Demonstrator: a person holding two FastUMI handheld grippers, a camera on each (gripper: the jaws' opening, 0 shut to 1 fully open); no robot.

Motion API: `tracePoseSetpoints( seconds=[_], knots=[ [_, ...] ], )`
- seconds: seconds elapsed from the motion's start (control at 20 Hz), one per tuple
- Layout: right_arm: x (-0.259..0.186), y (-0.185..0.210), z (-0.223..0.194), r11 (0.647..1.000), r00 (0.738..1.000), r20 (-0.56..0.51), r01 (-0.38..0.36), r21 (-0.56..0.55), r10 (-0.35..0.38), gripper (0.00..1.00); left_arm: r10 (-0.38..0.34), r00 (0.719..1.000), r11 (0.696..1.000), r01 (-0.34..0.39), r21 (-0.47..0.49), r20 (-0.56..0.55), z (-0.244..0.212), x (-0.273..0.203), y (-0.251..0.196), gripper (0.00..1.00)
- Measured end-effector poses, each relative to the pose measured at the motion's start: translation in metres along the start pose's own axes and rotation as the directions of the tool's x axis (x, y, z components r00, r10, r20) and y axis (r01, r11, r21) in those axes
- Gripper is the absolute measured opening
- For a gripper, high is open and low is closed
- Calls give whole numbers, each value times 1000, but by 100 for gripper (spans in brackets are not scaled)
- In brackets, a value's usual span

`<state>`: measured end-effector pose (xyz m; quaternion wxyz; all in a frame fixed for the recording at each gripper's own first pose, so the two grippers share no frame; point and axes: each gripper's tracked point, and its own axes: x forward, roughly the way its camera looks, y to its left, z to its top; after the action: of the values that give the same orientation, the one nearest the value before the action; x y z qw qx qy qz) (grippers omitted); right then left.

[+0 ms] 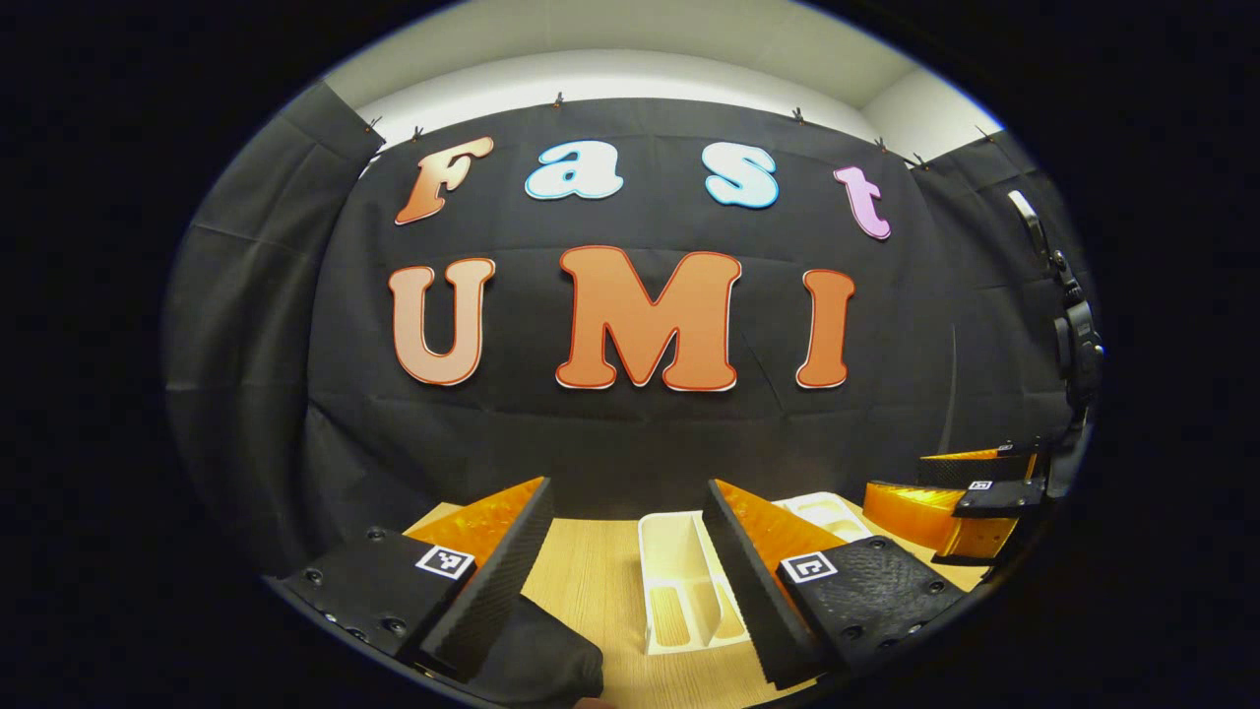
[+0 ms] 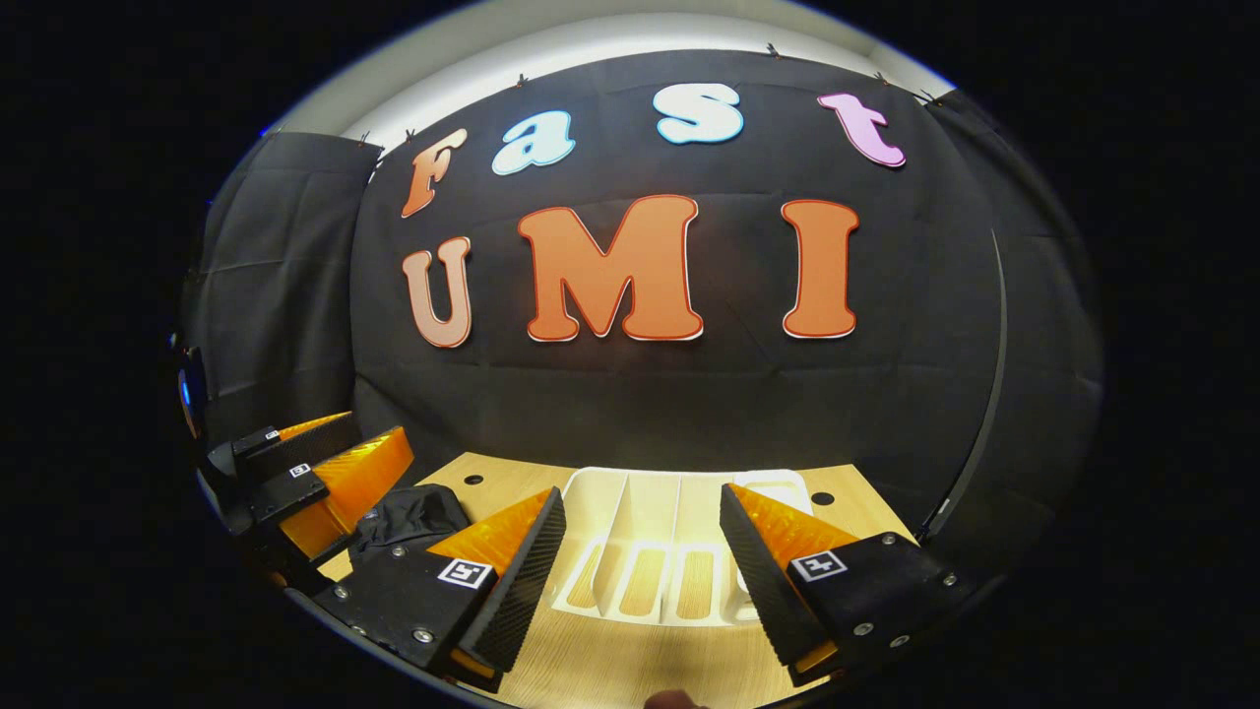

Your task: Open the schoolbag, grab two books from the bookshelf and put them into the schoolbag.

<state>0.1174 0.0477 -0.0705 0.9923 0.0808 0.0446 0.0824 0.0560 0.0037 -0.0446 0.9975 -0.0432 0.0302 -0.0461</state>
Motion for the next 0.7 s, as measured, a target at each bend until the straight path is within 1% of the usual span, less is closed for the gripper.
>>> tracePoseSetpoints(
  seconds=[0.05, 0.3, 0.65, 0.7],
  knots=[
    [0, -1, 0, 1000, 1000, -1, 1, -2, -1, 94, 2, 1000, 1000, -2, -4, 1, -1, 1, 2, 97],
    [-1, 1, -4, 1000, 1000, -2, -2, 1, 2, 94, -8, 1000, 1000, 8, -16, -8, -2, 2, -2, 98],
    [2, 4, -5, 1000, 1000, 8, 3, -4, -3, 94, -22, 1000, 1000, 22, 1, -9, -4, -1, -4, 98],
    [3, 4, -5, 1000, 1000, 7, 4, -5, -4, 94, -28, 1000, 1000, 28, -2, -10, -4, -1, -4, 95]
  ],
)
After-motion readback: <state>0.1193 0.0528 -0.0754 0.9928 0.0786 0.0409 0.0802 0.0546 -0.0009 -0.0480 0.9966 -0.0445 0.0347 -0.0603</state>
